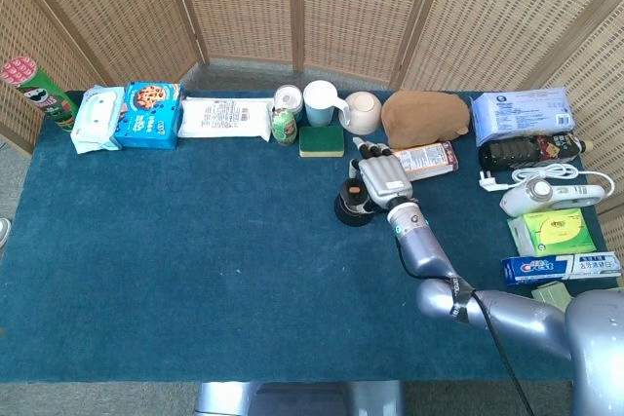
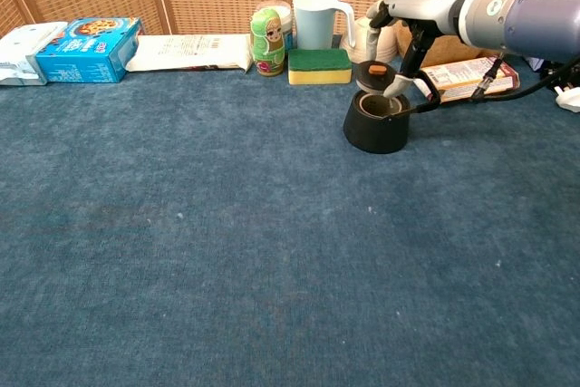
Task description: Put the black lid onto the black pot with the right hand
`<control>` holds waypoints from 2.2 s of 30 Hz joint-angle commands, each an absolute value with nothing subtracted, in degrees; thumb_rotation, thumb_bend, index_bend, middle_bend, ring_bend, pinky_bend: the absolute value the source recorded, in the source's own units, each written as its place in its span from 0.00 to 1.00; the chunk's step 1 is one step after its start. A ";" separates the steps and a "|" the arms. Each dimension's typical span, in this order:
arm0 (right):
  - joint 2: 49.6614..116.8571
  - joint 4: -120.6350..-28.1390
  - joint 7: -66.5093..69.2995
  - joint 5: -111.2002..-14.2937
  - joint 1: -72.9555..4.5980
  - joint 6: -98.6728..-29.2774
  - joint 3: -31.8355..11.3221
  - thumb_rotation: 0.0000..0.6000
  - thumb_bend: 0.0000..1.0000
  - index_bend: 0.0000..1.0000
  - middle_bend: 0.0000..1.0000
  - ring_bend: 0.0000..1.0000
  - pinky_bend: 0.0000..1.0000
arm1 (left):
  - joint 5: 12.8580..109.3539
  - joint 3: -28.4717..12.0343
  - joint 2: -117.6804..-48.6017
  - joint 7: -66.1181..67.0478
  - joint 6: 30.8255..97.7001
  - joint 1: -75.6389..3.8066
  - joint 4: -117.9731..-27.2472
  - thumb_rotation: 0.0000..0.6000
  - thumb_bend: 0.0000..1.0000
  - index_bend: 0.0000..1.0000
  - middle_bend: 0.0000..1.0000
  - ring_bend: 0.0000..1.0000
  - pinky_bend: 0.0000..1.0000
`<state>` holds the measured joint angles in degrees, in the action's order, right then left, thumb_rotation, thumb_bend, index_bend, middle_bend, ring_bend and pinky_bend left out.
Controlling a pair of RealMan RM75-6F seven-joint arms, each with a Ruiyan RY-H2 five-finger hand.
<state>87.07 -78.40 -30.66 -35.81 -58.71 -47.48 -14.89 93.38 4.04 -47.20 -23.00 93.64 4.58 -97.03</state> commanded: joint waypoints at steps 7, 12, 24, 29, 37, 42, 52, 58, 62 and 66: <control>87.58 -77.20 -30.02 -35.62 -59.04 -47.07 -13.99 1.00 0.27 0.44 0.01 0.09 0.06 | 92.77 3.97 -47.08 -22.81 92.99 4.43 -97.39 1.00 0.13 0.00 0.00 0.00 0.06; 87.46 -77.11 -29.94 -35.31 -59.02 -46.90 -13.38 1.00 0.27 0.44 0.01 0.09 0.06 | 92.50 3.90 -47.02 -22.63 92.93 4.47 -97.64 1.00 0.13 0.00 0.00 0.00 0.06; 88.39 -76.33 -30.35 -35.59 -59.64 -47.30 -12.60 1.00 0.27 0.44 0.01 0.09 0.04 | 92.30 3.85 -47.04 -22.18 92.65 4.44 -97.91 1.00 0.13 0.00 0.00 0.00 0.06; 88.69 -75.78 -30.99 -35.02 -60.00 -47.22 -12.34 1.00 0.27 0.44 0.01 0.09 0.04 | 92.24 3.82 -46.94 -22.59 92.57 4.41 -97.79 1.00 0.13 0.00 0.00 0.00 0.06; 88.40 -76.13 -31.85 -33.84 -60.29 -46.95 -11.82 1.00 0.27 0.41 0.00 0.08 0.04 | 92.22 3.80 -46.92 -22.65 92.54 4.43 -97.77 1.00 0.13 0.00 0.00 0.00 0.06; 88.30 -76.32 -31.84 -33.48 -60.40 -46.64 -11.66 1.00 0.27 0.37 0.00 0.08 0.04 | 92.29 3.81 -46.91 -22.78 92.74 4.54 -97.74 1.00 0.13 0.00 0.00 0.00 0.06; 88.43 -76.24 -31.88 -33.08 -60.61 -46.80 -11.46 1.00 0.27 0.32 0.00 0.08 0.04 | 92.37 3.84 -46.89 -22.78 92.62 4.51 -97.75 1.00 0.13 0.00 0.00 0.00 0.06; 87.84 -77.10 -31.69 -32.75 -60.67 -46.86 -11.63 1.00 0.27 0.31 0.00 0.08 0.04 | 92.49 3.89 -46.87 -22.83 92.62 4.52 -97.73 1.00 0.13 0.00 0.00 0.00 0.06; 86.89 -78.80 -30.83 -33.29 -60.53 -47.01 -12.17 1.00 0.27 0.31 0.00 0.08 0.04 | 92.53 3.88 -46.85 -22.90 92.72 4.56 -97.69 1.00 0.13 0.00 0.00 0.00 0.06; 85.49 -81.39 -29.79 -35.17 -60.38 -47.45 -12.71 1.00 0.27 0.31 0.00 0.08 0.04 | 92.46 3.85 -46.83 -23.05 92.67 4.54 -97.66 1.00 0.13 0.00 0.00 0.00 0.06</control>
